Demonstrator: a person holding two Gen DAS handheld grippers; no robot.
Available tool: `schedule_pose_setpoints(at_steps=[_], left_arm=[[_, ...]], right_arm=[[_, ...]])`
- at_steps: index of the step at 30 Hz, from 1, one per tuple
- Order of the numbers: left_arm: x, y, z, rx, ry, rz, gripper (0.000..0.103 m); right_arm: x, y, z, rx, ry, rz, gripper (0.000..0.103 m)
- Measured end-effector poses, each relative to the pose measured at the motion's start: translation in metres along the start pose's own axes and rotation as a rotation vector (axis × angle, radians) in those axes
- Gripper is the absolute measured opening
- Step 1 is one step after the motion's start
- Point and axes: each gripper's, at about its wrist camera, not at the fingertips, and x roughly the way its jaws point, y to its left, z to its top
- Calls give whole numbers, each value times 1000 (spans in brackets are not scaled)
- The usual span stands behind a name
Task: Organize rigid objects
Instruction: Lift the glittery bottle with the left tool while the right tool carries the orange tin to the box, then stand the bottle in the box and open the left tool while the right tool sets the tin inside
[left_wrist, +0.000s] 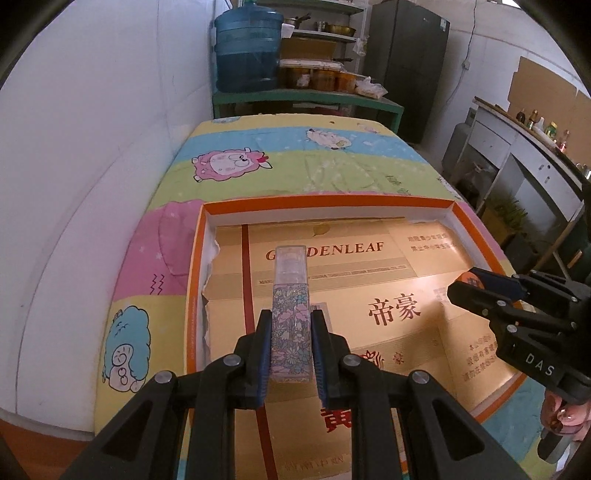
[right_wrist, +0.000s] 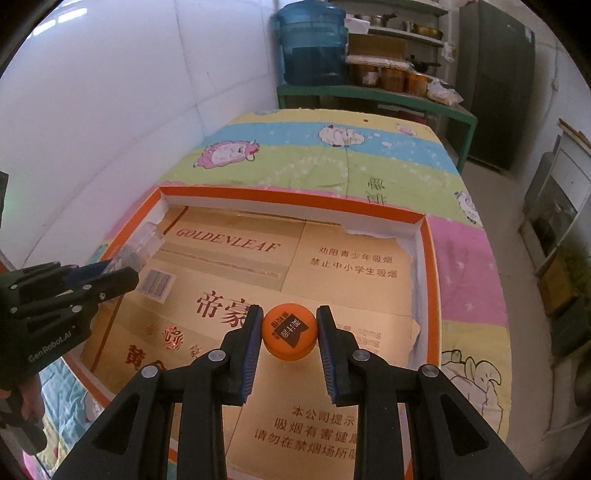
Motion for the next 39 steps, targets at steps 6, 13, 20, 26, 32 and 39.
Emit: schedule_pose_setpoints(at_steps=[6,13,20,26,32,39], left_arm=[[7,1,2,-14,8,12,20],[18,5,1,-26,38,17,20],[29,3,-2,-7,72,20,20],[31,2,-1,16,82,10,25],[34,-3,-1,43,90,-77,65],[32,-5,-4,44,87,-44,66]], right_arm=[[8,-1,1,4,15,1,30],[18,-3,-2,9,41,-2,30],[26,-3,-6,13,59,-8,30],[27,-3,-6,9,61,-7,30],[27,-4,-6,10,58,-4,31],[23,-3,-8,8,42,0,42]])
